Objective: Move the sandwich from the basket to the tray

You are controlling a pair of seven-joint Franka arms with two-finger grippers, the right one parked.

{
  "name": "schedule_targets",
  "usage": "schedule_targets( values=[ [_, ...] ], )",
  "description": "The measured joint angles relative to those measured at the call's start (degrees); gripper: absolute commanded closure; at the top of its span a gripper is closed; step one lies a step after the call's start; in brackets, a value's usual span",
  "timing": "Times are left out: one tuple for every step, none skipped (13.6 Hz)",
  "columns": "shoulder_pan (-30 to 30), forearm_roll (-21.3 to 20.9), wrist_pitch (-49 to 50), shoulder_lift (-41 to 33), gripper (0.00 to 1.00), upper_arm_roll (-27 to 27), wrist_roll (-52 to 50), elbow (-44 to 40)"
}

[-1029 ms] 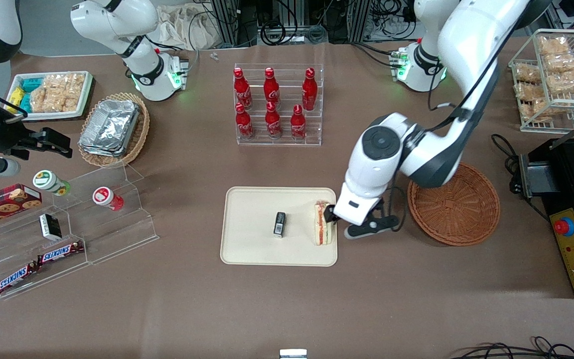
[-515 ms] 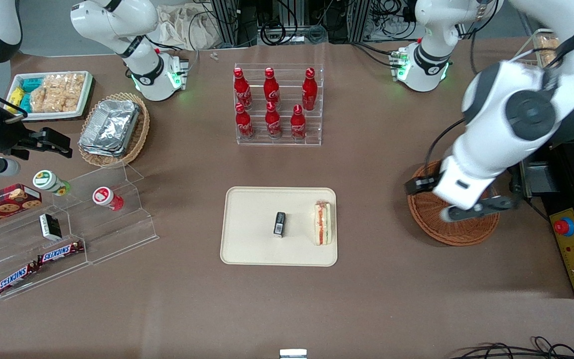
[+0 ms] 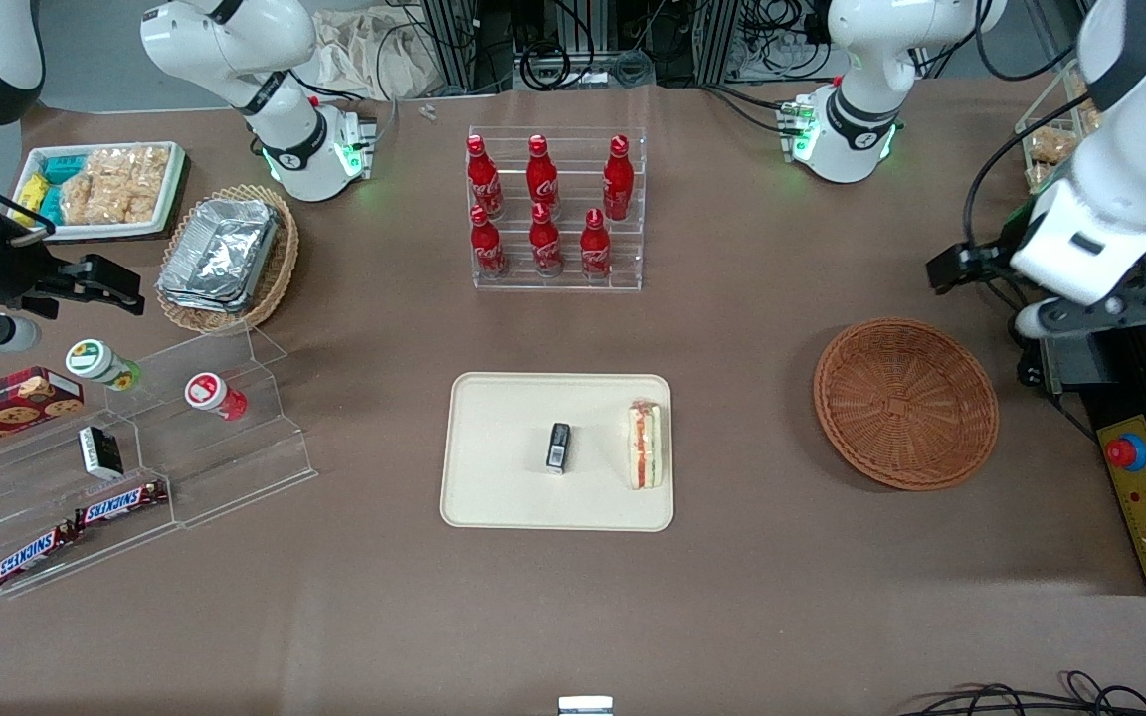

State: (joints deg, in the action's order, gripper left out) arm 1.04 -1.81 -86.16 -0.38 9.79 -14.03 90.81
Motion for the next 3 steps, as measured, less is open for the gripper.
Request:
schedule_targets(
  values=[
    [-1.6,0.2,1.1,-1.0,0.0,-2.5,1.8,0.1],
    [-2.3,0.4,1.7,-1.7,0.0,-3.5,2.9,0.2],
    [-2.6,0.6,1.9,-2.1,0.0,-3.8,3.2,0.3]
  ],
)
